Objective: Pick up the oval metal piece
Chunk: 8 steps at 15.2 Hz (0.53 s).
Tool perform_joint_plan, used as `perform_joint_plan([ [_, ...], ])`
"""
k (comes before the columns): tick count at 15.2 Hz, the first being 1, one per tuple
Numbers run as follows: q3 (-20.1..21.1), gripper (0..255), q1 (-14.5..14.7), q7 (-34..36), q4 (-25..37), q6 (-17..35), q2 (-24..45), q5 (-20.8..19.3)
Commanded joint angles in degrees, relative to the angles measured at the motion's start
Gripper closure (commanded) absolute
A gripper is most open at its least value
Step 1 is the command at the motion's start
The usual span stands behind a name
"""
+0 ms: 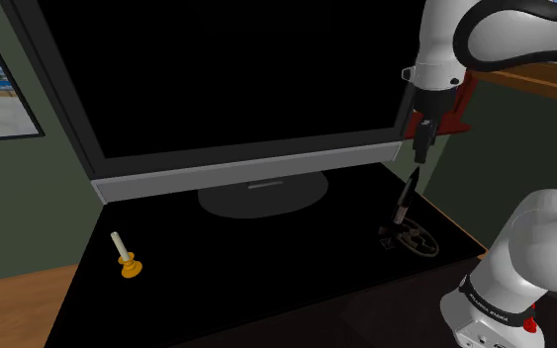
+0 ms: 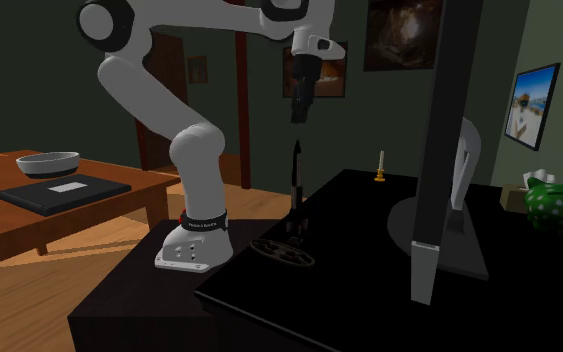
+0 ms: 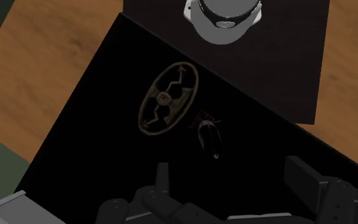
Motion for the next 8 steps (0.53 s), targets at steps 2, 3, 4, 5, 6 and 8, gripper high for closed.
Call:
perform_joint_plan([
  [2,-0.3,0,-0.6,0.9,-1.9,1.8,-0.2,-0.2],
  [3,-0.6,0,-1.3,1.8,-3.7,3.7,-0.3,-0.5],
  [4,-0.9,0,-2.0,2.6,-5.5,5.5,-0.3,-0.8],
  [5,-1.2,0,-2.6,3.5,-7.3,7.4,-0.3,-1.0],
  [6,-1.6,0,-3.3,4.4,-9.0,9.4,-0.1,-1.3],
  [8,-2.3,0,-4.8,6.1,-12.2,13.3,0.3,-2.0],
])
